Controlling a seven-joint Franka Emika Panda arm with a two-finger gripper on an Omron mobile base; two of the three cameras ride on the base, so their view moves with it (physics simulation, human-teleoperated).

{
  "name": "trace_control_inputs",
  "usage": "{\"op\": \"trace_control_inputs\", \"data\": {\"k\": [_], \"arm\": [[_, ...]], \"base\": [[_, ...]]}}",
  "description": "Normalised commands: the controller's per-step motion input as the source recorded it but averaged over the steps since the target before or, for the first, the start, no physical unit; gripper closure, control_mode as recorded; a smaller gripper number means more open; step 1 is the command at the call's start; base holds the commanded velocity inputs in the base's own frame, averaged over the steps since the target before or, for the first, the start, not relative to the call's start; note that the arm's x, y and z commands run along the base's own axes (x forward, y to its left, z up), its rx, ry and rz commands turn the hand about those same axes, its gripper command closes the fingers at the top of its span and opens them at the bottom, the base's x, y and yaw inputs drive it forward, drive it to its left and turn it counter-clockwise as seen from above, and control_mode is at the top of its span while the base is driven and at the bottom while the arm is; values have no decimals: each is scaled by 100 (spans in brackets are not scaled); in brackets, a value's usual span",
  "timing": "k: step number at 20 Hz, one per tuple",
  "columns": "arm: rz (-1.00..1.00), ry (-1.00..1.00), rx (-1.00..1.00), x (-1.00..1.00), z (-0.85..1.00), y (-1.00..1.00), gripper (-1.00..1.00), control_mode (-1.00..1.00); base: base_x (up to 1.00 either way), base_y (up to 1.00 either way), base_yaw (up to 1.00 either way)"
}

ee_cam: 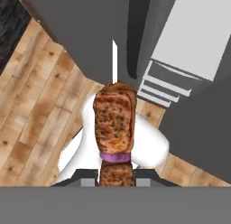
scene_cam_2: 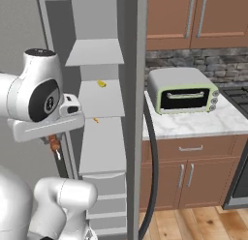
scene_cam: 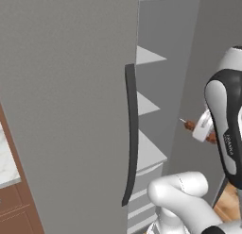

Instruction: Store the kebab skewer in the freezer for long-term storage. Close the freezer door after placing the cooked food.

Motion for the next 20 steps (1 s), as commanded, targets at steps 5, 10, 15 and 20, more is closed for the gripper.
{"op": "trace_control_inputs", "data": {"k": [5,10,15,20], "arm": [[-37,-9,5,54,-5,17,100,-100],[-30,-20,2,53,-18,0,100,-100],[-15,-20,4,49,-11,0,100,-100],[-15,-4,0,29,-11,0,100,-100]], "base": [[0,0,0],[0,0,0],[0,0,0],[0,0,0]]}}
